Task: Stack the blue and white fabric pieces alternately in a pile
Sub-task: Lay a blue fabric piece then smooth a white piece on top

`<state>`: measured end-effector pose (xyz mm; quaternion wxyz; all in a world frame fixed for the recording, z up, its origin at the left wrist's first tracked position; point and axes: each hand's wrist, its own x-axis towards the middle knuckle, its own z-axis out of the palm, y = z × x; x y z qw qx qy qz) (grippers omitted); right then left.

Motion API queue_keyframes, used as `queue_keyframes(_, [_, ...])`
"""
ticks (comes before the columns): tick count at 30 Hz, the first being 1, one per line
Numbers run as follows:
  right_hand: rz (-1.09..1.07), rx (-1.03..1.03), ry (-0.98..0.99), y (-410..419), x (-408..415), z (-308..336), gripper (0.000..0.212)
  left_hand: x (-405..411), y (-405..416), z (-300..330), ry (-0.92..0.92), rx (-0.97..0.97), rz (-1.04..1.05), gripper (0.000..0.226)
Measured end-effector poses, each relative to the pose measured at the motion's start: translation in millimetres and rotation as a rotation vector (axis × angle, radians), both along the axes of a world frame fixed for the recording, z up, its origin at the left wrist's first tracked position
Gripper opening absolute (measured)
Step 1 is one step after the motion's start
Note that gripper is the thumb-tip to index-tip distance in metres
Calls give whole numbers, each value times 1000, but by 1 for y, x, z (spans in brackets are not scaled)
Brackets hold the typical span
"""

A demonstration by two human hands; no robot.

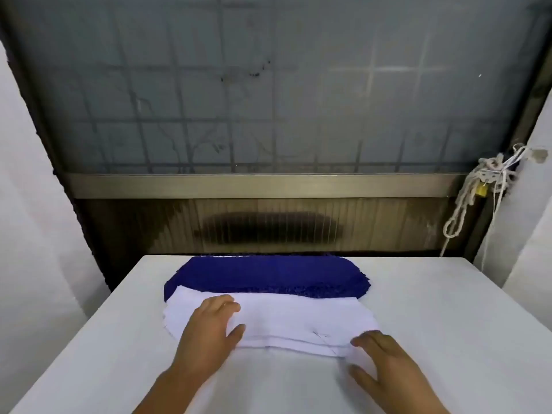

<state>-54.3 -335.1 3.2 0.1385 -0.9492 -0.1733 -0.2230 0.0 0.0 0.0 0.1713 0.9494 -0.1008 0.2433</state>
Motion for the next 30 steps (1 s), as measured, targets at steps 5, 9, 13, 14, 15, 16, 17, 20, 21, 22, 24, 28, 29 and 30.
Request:
queue_keyframes(5, [117, -81, 242, 38, 61, -12, 75, 35, -4, -4, 334, 243, -185, 74])
queue_keyframes(9, [159, -170, 238, 34, 74, -17, 60, 35, 0, -22, 246, 250, -210, 63])
queue_keyframes(13, [168, -115, 233, 23, 81, -27, 54, 33, -16, -30, 142, 204, -253, 52])
queue_keyframes(14, [164, -124, 208, 21, 82, -28, 54, 32, -18, -30, 161, 184, -257, 52])
queue_keyframes(15, [171, -110, 198, 21, 81, -28, 55, 31, -18, -32, 171, 178, -254, 54])
queue_keyframes(16, [166, -121, 191, 20, 81, -27, 55, 31, -15, -35, 186, 188, -250, 56])
queue_keyframes(17, [160, -137, 205, 21, 80, -22, 53, 33, -13, -30, 227, 180, -250, 61])
queue_keyframes(20, [115, -110, 267, 23, 84, 1, 42, 45, -3, -25, 221, 134, -232, 56])
queue_keyframes(21, [115, -84, 271, 23, 91, 5, 41, 51, -2, -20, 142, 128, -206, 43])
queue_keyframes(22, [108, -70, 211, 24, 100, 6, 41, 57, -4, -12, 75, 114, -181, 34])
queue_keyframes(24, [70, -67, 166, 32, 120, 10, 46, 68, -10, 3, 100, 97, -103, 44])
queue_keyframes(28, [-17, -103, 302, 45, 152, 11, 56, 93, -9, -3, 232, 185, -29, 55])
queue_keyframes(29, [-27, -134, 308, 44, 156, 6, 54, 98, -7, -6, 242, 243, -29, 54])
queue_keyframes(30, [-40, -151, 287, 43, 158, 2, 50, 101, -4, -10, 250, 284, -29, 53])
